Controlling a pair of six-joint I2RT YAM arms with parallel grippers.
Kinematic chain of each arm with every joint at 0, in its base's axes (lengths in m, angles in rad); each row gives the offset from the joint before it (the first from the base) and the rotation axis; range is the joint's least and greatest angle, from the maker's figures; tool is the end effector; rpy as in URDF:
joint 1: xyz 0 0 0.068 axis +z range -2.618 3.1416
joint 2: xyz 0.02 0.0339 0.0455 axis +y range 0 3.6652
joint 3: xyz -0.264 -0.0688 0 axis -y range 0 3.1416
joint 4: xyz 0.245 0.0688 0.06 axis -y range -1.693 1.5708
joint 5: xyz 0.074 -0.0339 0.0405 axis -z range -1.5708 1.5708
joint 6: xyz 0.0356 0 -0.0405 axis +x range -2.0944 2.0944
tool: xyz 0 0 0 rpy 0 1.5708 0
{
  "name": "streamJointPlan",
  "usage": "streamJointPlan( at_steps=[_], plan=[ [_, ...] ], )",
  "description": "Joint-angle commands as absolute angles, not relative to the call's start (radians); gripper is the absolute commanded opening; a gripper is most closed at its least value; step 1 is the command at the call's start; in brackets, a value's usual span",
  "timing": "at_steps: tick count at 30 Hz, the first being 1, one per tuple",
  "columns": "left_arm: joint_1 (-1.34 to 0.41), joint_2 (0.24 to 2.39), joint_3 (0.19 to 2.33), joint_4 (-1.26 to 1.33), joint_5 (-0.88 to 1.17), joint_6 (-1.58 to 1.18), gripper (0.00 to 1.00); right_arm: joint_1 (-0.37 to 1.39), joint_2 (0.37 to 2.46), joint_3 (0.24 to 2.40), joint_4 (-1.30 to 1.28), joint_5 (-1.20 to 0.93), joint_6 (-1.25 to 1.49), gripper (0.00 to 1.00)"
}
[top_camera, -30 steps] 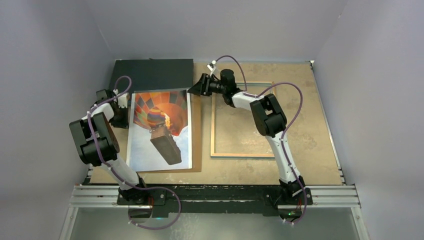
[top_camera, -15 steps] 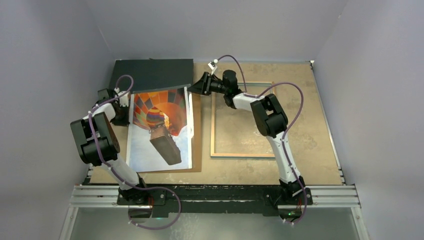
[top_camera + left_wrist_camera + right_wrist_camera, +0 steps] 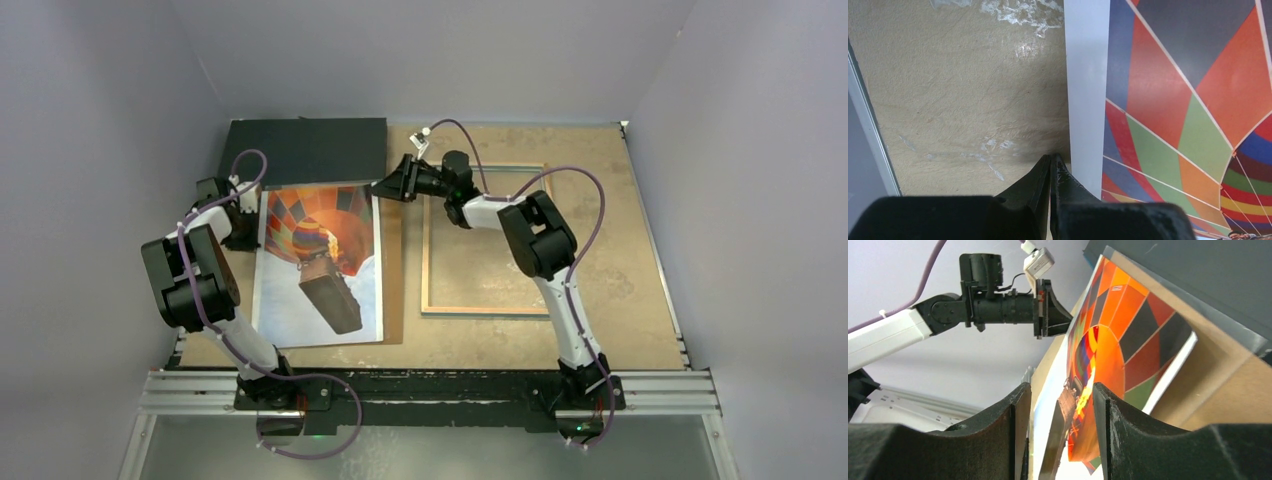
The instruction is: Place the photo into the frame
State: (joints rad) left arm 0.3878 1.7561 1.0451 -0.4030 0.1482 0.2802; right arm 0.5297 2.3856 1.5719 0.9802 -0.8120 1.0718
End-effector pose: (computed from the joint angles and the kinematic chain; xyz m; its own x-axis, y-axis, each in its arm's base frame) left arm 0.3182 0.1243 0.1605 -0.8852 -0.0661 -0.4605 -0.0717 0.9974 -0.0054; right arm 0.4366 0.2856 0.1741 -0.7791 0.2439 -0.5775 -0.5875 0.0376 0.8084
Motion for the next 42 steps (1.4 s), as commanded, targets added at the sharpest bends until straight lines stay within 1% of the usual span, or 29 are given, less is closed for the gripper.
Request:
streamJointPlan(
  at_steps=[1,4,6,9,11,13,18,24,28,32,36,42],
  plan=[
    [0.379,1.767,1.015,-0.400,0.156,0.271,0.00,0.544,2.362,1.572,1.051,-0.842,1.093,0.54],
    [0.379,1.761,1.016,-0.404,0.146,0.274,0.00,0.539,2.311,1.607,0.833,-0.766,0.919,0.67],
    [0.379,1.752,1.018,-0.410,0.144,0.281,0.00,0.535,2.291,1.687,0.679,-0.699,0.800,0.74],
    [0.380,1.744,1.026,-0.417,0.141,0.287,0.00,0.527,2.303,1.814,0.474,-0.629,0.675,0.77],
    [0.380,1.744,1.032,-0.420,0.142,0.285,0.00,0.522,2.320,1.891,0.324,-0.580,0.618,0.77],
    [0.379,1.749,1.038,-0.422,0.145,0.280,0.00,0.522,2.312,1.891,0.295,-0.548,0.592,0.76],
    [0.384,1.762,1.056,-0.439,0.145,0.282,0.00,0.529,2.219,1.749,0.296,-0.455,0.569,0.72],
    [0.418,1.747,1.095,-0.489,0.163,0.317,0.00,0.547,2.032,1.449,0.324,-0.392,0.552,0.67],
    [0.425,1.737,1.096,-0.494,0.144,0.341,0.00,0.572,1.934,1.298,0.307,-0.381,0.545,0.67],
    [0.425,1.732,1.090,-0.513,0.143,0.358,0.00,0.609,1.841,1.134,0.366,-0.393,0.587,0.65],
    [0.424,1.717,1.088,-0.532,0.140,0.366,0.00,0.662,1.789,1.048,0.357,-0.370,0.605,0.65],
    [0.425,1.693,1.060,-0.537,0.137,0.385,0.00,0.700,1.723,0.937,0.355,-0.385,0.622,0.68]
  ],
)
